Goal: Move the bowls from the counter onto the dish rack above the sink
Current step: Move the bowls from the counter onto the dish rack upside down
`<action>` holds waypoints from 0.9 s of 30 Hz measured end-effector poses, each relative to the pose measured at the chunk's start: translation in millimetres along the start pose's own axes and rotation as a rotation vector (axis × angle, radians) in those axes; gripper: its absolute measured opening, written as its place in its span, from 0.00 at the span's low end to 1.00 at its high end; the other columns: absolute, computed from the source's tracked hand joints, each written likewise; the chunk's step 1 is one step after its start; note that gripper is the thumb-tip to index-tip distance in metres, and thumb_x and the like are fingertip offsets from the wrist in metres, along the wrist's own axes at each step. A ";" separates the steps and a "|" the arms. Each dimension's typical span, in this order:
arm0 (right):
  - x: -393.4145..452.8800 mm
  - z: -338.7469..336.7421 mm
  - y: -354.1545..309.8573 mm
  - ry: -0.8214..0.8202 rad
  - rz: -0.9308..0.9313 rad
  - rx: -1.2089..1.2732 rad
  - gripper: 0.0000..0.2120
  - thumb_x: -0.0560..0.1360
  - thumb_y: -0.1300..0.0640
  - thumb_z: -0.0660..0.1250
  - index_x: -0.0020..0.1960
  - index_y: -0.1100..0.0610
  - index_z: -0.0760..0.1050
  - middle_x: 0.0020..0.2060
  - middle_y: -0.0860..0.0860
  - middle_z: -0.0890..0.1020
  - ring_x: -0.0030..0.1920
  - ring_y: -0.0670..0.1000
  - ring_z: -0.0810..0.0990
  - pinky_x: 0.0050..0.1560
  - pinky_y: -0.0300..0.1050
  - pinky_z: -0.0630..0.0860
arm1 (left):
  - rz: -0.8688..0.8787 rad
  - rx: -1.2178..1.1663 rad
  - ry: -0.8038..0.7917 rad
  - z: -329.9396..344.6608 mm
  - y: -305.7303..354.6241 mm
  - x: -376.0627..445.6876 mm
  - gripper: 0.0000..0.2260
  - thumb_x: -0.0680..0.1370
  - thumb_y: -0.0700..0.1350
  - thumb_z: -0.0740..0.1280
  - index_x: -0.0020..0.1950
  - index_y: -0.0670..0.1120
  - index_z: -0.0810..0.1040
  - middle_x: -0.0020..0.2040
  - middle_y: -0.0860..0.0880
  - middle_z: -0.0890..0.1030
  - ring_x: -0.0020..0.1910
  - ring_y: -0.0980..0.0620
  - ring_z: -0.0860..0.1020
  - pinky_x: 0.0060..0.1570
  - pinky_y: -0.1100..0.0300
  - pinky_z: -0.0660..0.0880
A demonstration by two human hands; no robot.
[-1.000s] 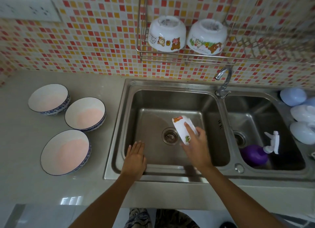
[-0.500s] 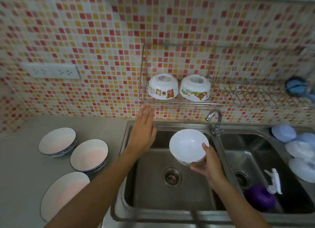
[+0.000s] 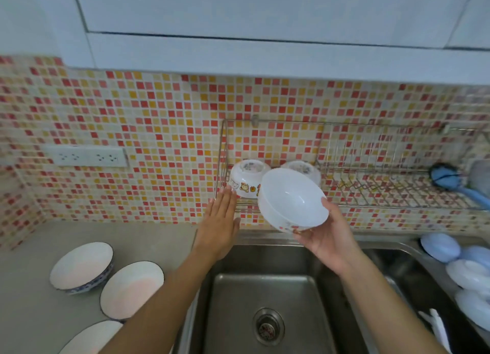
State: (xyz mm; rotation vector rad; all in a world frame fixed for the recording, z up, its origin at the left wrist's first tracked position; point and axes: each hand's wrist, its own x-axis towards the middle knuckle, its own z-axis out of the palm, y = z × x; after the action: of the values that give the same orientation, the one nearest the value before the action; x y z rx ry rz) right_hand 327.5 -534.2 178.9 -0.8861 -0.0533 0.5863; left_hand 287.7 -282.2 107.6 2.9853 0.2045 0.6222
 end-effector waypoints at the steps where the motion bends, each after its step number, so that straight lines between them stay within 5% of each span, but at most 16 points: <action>1: 4.3 6.3 -4.6 0.008 -0.026 0.016 0.17 0.75 0.51 0.64 0.64 0.52 0.73 0.61 0.60 0.77 0.54 0.61 0.80 0.37 0.52 0.83 | -0.003 -0.011 -0.005 -0.1 -0.2 -0.2 0.26 0.82 0.56 0.43 0.76 0.48 0.38 0.77 0.51 0.38 0.75 0.50 0.35 0.75 0.51 0.40; 5: 27.8 29.0 -21.6 0.066 -0.180 0.015 0.17 0.76 0.58 0.62 0.64 0.51 0.71 0.62 0.58 0.72 0.61 0.63 0.74 0.44 0.60 0.83 | -0.005 -0.027 -0.034 -2.9 0.4 -0.2 0.27 0.81 0.56 0.41 0.75 0.49 0.35 0.76 0.51 0.36 0.75 0.51 0.34 0.75 0.50 0.41; 8: 51.1 43.7 -28.3 0.124 -0.375 -0.241 0.26 0.75 0.59 0.69 0.70 0.44 0.69 0.69 0.52 0.67 0.65 0.60 0.71 0.47 0.63 0.82 | -0.020 -0.061 -0.056 -5.8 3.1 1.2 0.27 0.81 0.56 0.42 0.75 0.49 0.34 0.76 0.51 0.34 0.74 0.51 0.32 0.74 0.52 0.38; 10: 66.5 51.0 -26.1 0.188 -0.585 -0.589 0.33 0.72 0.57 0.73 0.72 0.40 0.66 0.69 0.45 0.66 0.66 0.55 0.70 0.51 0.57 0.82 | -0.025 -0.062 -0.068 -6.5 3.7 1.6 0.28 0.81 0.56 0.42 0.75 0.49 0.33 0.76 0.51 0.33 0.74 0.51 0.31 0.73 0.53 0.36; 13: 89.8 58.2 -18.6 0.188 -0.852 -1.121 0.41 0.71 0.56 0.75 0.77 0.42 0.59 0.66 0.45 0.63 0.66 0.46 0.65 0.60 0.30 0.71 | -0.022 -0.029 -0.090 -7.3 2.8 1.8 0.29 0.80 0.57 0.42 0.75 0.48 0.31 0.75 0.50 0.31 0.73 0.50 0.30 0.73 0.53 0.36; 14: 97.1 59.3 -16.1 0.165 -0.889 -1.291 0.42 0.71 0.57 0.75 0.77 0.43 0.57 0.68 0.46 0.63 0.67 0.46 0.64 0.61 0.29 0.69 | -0.021 -0.023 -0.100 -8.6 2.5 2.1 0.29 0.80 0.57 0.42 0.74 0.48 0.31 0.75 0.50 0.31 0.73 0.50 0.30 0.74 0.52 0.37; 17: 116.8 57.3 -9.2 0.053 -0.898 -1.765 0.44 0.71 0.58 0.74 0.79 0.45 0.52 0.75 0.49 0.62 0.74 0.54 0.59 0.68 0.52 0.70 | -0.022 -0.011 -0.127 -13.2 3.7 3.0 0.29 0.81 0.56 0.43 0.74 0.48 0.30 0.75 0.50 0.31 0.73 0.50 0.30 0.73 0.53 0.36; 27: 149.6 56.9 0.3 -0.171 -0.852 -2.045 0.41 0.72 0.64 0.72 0.78 0.49 0.56 0.76 0.47 0.61 0.76 0.51 0.56 0.70 0.48 0.68 | -0.038 -0.002 -0.172 -17.6 7.3 3.1 0.30 0.78 0.56 0.40 0.74 0.47 0.30 0.74 0.49 0.30 0.72 0.49 0.29 0.73 0.52 0.35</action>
State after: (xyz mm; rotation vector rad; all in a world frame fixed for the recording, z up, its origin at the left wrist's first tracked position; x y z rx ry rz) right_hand 437.4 -418.1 186.4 -2.5309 -1.2977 -0.4763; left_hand 284.2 -287.9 125.6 3.0042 0.2477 0.3592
